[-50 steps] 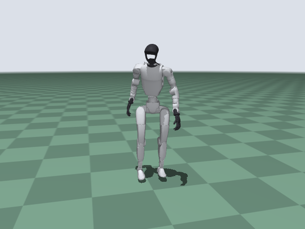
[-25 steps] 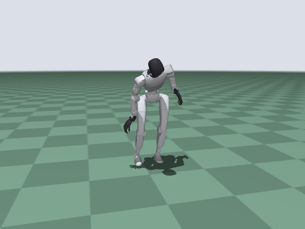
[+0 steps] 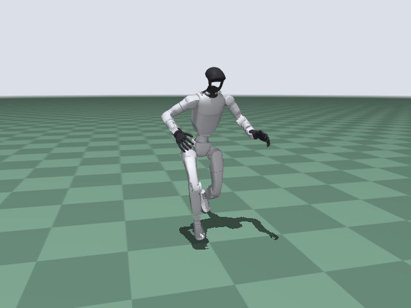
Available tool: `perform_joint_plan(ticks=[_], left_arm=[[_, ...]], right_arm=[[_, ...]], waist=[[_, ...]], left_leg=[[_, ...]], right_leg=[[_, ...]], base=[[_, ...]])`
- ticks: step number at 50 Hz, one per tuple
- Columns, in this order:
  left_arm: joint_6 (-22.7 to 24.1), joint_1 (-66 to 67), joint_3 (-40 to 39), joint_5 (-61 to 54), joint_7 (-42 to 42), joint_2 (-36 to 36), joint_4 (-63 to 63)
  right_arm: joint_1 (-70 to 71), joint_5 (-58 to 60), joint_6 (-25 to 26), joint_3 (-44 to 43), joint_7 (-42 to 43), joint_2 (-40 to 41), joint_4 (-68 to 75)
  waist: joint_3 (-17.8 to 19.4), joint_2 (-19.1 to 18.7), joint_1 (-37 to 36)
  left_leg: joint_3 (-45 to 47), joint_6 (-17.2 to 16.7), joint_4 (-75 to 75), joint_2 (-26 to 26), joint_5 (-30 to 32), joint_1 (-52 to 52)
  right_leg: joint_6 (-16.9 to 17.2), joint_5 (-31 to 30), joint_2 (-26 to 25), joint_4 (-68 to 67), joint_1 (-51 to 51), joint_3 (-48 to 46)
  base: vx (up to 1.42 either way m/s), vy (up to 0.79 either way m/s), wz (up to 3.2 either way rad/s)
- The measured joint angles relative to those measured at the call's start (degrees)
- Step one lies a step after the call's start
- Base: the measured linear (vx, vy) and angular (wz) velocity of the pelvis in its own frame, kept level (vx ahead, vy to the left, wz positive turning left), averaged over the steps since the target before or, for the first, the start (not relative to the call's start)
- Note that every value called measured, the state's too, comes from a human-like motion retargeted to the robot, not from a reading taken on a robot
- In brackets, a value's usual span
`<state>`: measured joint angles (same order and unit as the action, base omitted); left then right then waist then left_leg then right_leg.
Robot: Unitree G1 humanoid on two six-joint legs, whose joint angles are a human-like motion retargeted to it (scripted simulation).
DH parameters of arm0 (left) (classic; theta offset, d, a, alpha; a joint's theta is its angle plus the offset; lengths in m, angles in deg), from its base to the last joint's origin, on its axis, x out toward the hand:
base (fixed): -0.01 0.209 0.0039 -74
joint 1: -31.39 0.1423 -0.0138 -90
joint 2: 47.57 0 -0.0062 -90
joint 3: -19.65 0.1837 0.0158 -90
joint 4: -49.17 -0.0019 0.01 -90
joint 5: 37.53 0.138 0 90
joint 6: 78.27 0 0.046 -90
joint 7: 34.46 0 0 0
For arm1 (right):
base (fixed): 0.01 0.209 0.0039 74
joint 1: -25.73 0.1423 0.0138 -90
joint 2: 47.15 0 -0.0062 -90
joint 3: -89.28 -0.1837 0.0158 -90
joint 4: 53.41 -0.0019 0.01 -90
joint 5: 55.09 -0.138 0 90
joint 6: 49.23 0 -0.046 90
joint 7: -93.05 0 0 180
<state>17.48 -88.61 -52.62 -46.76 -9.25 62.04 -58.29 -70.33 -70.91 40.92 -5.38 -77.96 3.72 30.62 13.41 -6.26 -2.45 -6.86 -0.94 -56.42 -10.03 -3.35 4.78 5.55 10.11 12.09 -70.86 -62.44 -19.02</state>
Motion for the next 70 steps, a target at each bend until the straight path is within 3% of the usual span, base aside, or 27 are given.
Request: perform_joint_plan(ticks=[4, 8, 10, 12, 13, 15, 17, 20, 23, 25, 27, 28, 30, 35, 38, 42, 48, 50, 53, 55, 58, 61, 64, 67, 70], left_arm=[[2.0, 17.0, -6.2, 4.7, -4.8, 11.0, -4.2], [0.5, 46.5, -21.0, 6.2, -6.5, 16.1, -6.5], [-1.1, 57.0, -27.1, 7.8, -6.2, 13.2, -10.0], [-4.4, 59.9, -29.6, 6.9, -4.4, 6.0, -17.5], [-7.0, 59.7, -30.1, 5.6, -4.4, 1.1, -22.8], [-12.1, 55.7, -33.3, 2.5, -8.0, -8.1, -37.9], [-12.0, 47.7, -30.5, -3.0, -7.9, -12.2, -51.6], [-11.4, 42.4, -19.4, 2.6, -6.5, -16.9, -48.2], [-10.5, 39.3, -12.6, 10.5, -4.6, -15.2, -31.2], [-8.6, 37.7, -10.6, 16.0, -5.3, -13.3, -22.3], [-6.9, 33.1, -8.2, 16.0, -5.5, -11.0, -17.5], [-6.0, 31.1, -7.3, 15.7, -5.0, -10.2, -15.6], [-4.3, 27.4, -5.8, 12.5, -4.0, -9.5, -12.1], [-0.2, 20.3, -1.1, -4.3, -4.0, -10.8, -1.5], [2.0, 17.7, 0.1, -6.7, -5.3, -10.3, 4.7], [4.6, 16.9, 0.3, -7.7, -4.7, -8.7, 7.8], [2.6, 24.3, -1.9, -6.7, -7.3, -10.8, 2.8], [1.3, 27.7, -2.9, -5.8, -9.5, -10.7, 0.7], [0.4, 33.9, -4.9, 0.2, -13.6, -9.6, -5.0], [-0.5, 37.4, -6.4, 4.7, -13.6, -8.7, -11.5], [-2.0, 42.7, -13.6, 10.6, -14.7, -11.6, -25.6], [-4.8, 43.5, -21.9, 2.0, -10.9, -14.1, -41.4], [-4.7, 44.3, -28.6, -13.5, -6.0, -14.0, -50.9], [-3.2, 45.2, -31.3, -22.7, -3.7, -13.8, -53.4], [-1.3, 46.5, -30.1, -22.5, -1.9, -14.8, -50.0]], right_arm=[[-10.2, 1.0, 0.1, -3.7, -0.1, -1.2, 7.1], [-26.9, 3.1, 3.1, -11.0, -7.5, 3.3, 3.9], [-34.4, 5.0, 3.0, -14.0, -5.9, 8.7, 2.5], [-34.8, 4.1, 2.9, -12.2, 1.1, 13.8, 7.8], [-33.4, 2.9, 3.2, -10.1, 4.5, 14.3, 12.0], [-22.2, 5.0, 5.6, -3.5, 9.9, 17.3, 27.3], [-4.0, 4.3, 6.1, 7.0, 13.5, 22.4, 45.4], [4.5, 11.6, 5.1, 17.0, 17.7, 27.2, 44.6], [6.9, 27.4, 3.0, 20.5, 14.9, 28.5, 30.7], [7.6, 37.2, 0.7, 22.0, 12.5, 27.3, 22.0], [10.4, 43.1, 1.2, 24.9, 12.6, 26.5, 18.9], [11.0, 43.7, 0.9, 25.8, 13.7, 26.5, 17.7], [10.6, 39.9, -0.2, 26.4, 15.2, 26.8, 15.5], [5.2, 14.4, -3.8, 24.3, 9.4, 27.6, 12.1], [5.0, 9.5, -4.5, 24.4, 5.9, 28.2, 15.0], [9.6, 13.6, -4.9, 28.0, 2.1, 30.7, 30.7], [12.5, 23.7, 3.2, 28.4, 2.9, 40.0, 64.9], [9.2, 24.3, 3.9, 26.8, 2.2, 40.8, 67.7], [1.1, 22.5, 0.9, 23.8, 3.2, 40.5, 64.1], [-3.4, 21.8, 0.0, 22.1, 4.0, 41.2, 62.0], [-7.7, 27.3, 4.4, 19.3, 9.5, 42.6, 62.8], [-8.0, 27.0, 7.6, 18.4, 7.6, 43.7, 67.2], [-7.0, 22.5, 8.5, 17.7, 9.8, 44.2, 71.3], [-5.2, 19.5, 8.5, 17.1, 13.2, 43.9, 74.5], [-3.3, 19.8, 8.6, 17.2, 14.9, 42.7, 75.9]], waist=[[2.6, 1.7, 0.8], [4.7, 10.3, 8.9], [5.5, 12.4, 10.5], [6.5, 9.4, 8.5], [6.4, 6.4, 6.8], [9.0, 5.3, 4.2], [7.5, 5.4, 3.6], [6.4, 6.3, 1.8], [4.3, 9.1, -0.1], [3.0, 9.2, 0.5], [0.9, 11.2, 0.4], [0.1, 11.5, 0.8], [-1.6, 11.3, 1.3], [-7.8, 9.7, -1.3], [-10.4, 9.6, -3.2], [-13.1, 10.5, -5.7], [-14.3, 11.6, -12.1], [-13.6, 11.6, -14.0], [-11.7, 10.8, -15.7], [-10.3, 11.1, -16.4], [-8.8, 8.8, -13.2], [-6.5, 7.4, -10.8], [-4.3, 6.1, -9.4], [-1.6, 4.3, -10.4], [0.5, 2.5, -12.9]], left_leg=[[1.0, -0.1, -39.9, 7.8, -9.5, 14.1], [6.6, 2.1, -64.1, 22.1, -15.5, 21.1], [11.4, 4.5, -72.1, 26.5, -18.6, 27.0], [14.8, 6.5, -74.4, 27.2, -21.5, 35.9], [15.1, 6.5, -73.4, 26.8, -23.1, 41.0], [13.7, -0.7, -64.6, 25.5, -24.9, 44.6], [10.7, 6.5, -48.5, 20.3, -27.0, 49.6], [9.6, 10.2, -14.0, 13.4, -22.7, 42.8], [9.0, 10.9, 3.5, 12.5, -14.5, 32.6], [9.3, 5.5, 4.0, 10.4, -14.2, 27.3], [9.2, 7.3, 14.3, 11.8, -12.6, 19.1], [8.8, 6.4, 19.5, 12.0, -10.9, 15.1], [7.4, 3.9, 30.2, 12.3, -7.0, 7.5], [5.0, -1.4, 47.5, 12.0, -0.8, -2.1], [4.8, -2.6, 51.7, 12.1, -0.4, -4.2], [4.7, -3.9, 54.1, 12.3, -1.5, -5.7], [3.8, -4.6, 55.5, 12.8, -3.2, -7.6], [2.1, -4.8, 55.2, 12.9, -3.6, -7.6], [-1.3, -4.8, 54.5, 12.9, -4.0, -7.2], [-3.5, -4.2, 54.4, 13.4, -3.9, -6.7], [-7.9, -5.9, 52.0, 13.8, -3.4, -5.0], [-12.5, -5.2, 55.4, 14.0, -1.3, -6.5], [-16.2, -4.6, 55.8, 15.3, -0.1, -5.7], [-18.8, -3.7, 55.7, 16.3, 1.0, -4.2], [-20.5, -2.3, 54.9, 17.4, 1.9, -2.1]], right_leg=[[4.6, -4.1, 1.5, 32.9, 11.4, 4.5], [9.1, -4.5, 10.5, 61.1, 29.7, 10.3], [8.9, -10.0, 14.0, 65.3, 35.8, 9.3], [4.2, -16.6, 11.5, 55.5, 32.9, 9.7], [1.8, -15.8, 8.7, 44.1, 27.6, 11.1], [2.5, -8.6, 4.9, 19.5, 20.4, 13.6], [0.6, -3.5, -0.4, 13.0, 17.3, 13.5], [-1.2, 1.7, -4.7, 9.7, 20.1, 13.1], [-2.6, 4.6, -6.7, 11.2, 25.9, 14.0], [-3.0, 5.6, -8.1, 15.0, 32.9, 13.3], [-2.1, 3.4, -7.9, 21.5, 38.3, 14.3], [-1.5, 2.2, -7.9, 25.4, 41.9, 14.0], [0.4, -0.7, -8.1, 34.5, 49.2, 12.9], [4.5, -5.6, -9.2, 52.6, 60.0, 11.3], [5.4, -6.1, -9.4, 58.4, 63.1, 11.0], [5.8, -5.3, -9.4, 62.5, 65.6, 10.0], [6.2, -3.5, -8.7, 62.4, 67.1, 9.1], [5.9, -2.3, -8.3, 59.2, 66.3, 7.8], [5.3, -1.3, -7.6, 48.8, 61.9, 7.4], [6.0, -0.5, -7.4, 39.9, 56.8, 11.4], [5.6, 1.3, -11.5, 40.5, 54.7, 23.2], [5.7, -0.6, -13.0, 46.9, 55.4, 31.6], [4.8, -2.9, -11.5, 50.5, 56.0, 31.1], [3.7, -2.8, -9.5, 53.5, 57.3, 26.7], [4.3, -4.2, -7.7, 59.3, 59.2, 23.7]], base=[[1.32, -0.42, 0.68], [1.44, -0.57, 1.48], [1.27, -0.63, 0.75], [1.01, -0.51, -0.75], [0.92, -0.46, -1.79], [0.87, -0.46, -2.16], [0.64, -0.35, -1.64], [0.62, -0.21, -1.18], [0.63, -0.09, -0.76], [0.62, -0.04, -0.29], [0.5, -0.04, -0.15], [0.48, -0.01, 0.18], [0.47, 0.01, 0.46], [0.41, 0.03, 0.36], [0.31, 0.02, 0.15], [0.24, 0.01, 0.09], [0.19, 0.02, 0.14], [0.11, 0.04, 0.74], [0.07, 0.04, 0.95], [0.07, -0.02, 1.01], [0.05, -0.02, 1.45], [0.01, -0.08, 1.35], [-0.06, -0.07, 1.22], [-0.13, -0.08, 0.83], [-0.15, -0.1, 0.74]])
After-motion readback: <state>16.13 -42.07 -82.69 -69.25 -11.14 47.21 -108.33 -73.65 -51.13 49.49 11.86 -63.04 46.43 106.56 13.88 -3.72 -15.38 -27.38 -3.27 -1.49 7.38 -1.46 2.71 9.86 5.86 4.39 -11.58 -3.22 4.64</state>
